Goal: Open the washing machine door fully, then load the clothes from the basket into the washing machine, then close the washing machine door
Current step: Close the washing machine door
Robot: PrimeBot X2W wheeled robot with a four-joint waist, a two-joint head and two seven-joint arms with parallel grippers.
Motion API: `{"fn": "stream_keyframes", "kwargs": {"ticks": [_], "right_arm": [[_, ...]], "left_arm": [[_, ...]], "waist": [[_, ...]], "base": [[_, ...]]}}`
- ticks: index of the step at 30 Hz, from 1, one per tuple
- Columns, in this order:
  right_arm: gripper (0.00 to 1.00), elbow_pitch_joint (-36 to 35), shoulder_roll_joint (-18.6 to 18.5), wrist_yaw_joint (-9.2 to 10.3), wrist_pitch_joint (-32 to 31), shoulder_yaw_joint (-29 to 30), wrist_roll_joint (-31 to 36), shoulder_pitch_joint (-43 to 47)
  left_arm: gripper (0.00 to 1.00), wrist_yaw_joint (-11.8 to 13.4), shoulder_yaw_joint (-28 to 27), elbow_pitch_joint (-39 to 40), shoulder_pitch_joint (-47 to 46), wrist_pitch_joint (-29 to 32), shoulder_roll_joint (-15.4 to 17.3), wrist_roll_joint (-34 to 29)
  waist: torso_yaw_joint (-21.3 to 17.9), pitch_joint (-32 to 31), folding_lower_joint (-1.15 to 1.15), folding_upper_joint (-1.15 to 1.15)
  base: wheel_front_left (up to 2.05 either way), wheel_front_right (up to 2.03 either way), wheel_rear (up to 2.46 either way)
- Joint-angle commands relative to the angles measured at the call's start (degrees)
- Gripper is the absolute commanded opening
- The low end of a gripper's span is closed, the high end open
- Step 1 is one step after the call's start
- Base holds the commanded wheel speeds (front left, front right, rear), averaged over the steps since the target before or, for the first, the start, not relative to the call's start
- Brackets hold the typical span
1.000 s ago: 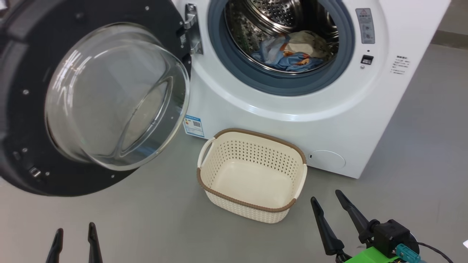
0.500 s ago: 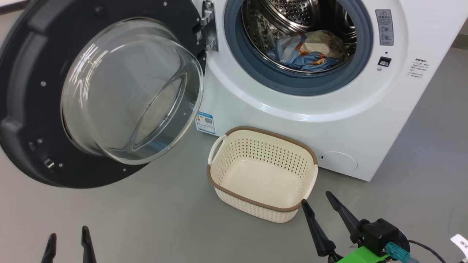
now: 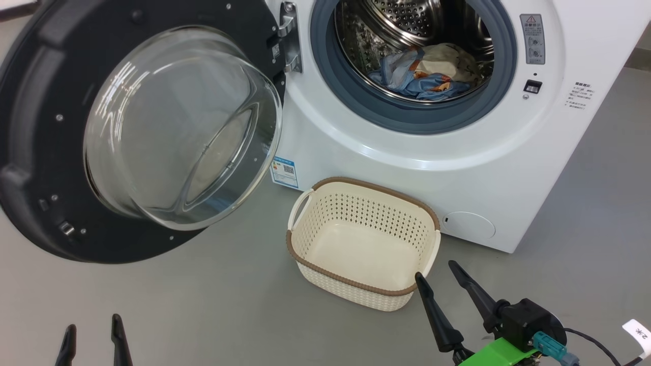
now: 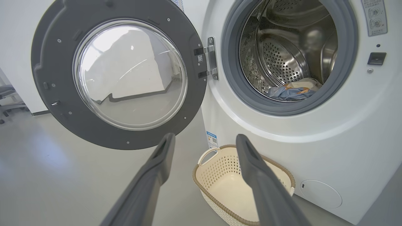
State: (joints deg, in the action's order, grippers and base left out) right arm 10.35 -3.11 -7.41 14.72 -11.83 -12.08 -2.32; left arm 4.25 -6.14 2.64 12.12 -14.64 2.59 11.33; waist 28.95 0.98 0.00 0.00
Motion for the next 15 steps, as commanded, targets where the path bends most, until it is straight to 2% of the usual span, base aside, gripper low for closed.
{"fn": "stream_keyframes", "kwargs": {"ticks": [1,15], "right_arm": [[1.00,-1.32,0.24,-0.08,0.28,-0.94,0.76,-1.06],[1.00,-2.32,0.24,-0.08,0.28,0.13,0.95,0.71]], "left_arm": [[1.00,-0.06,-2.03,1.17,-0.62,-0.36,0.29,-0.29],[1.00,-0.87,-2.08,0.43,-0.90,-0.36,0.29,-0.97]], "waist": [[-0.08,-0.11,0.00,0.00],[-0.44,-0.57,0.00,0.00]], "base": [[0.00,0.00,0.00],[0.00,0.00,0.00]]}}
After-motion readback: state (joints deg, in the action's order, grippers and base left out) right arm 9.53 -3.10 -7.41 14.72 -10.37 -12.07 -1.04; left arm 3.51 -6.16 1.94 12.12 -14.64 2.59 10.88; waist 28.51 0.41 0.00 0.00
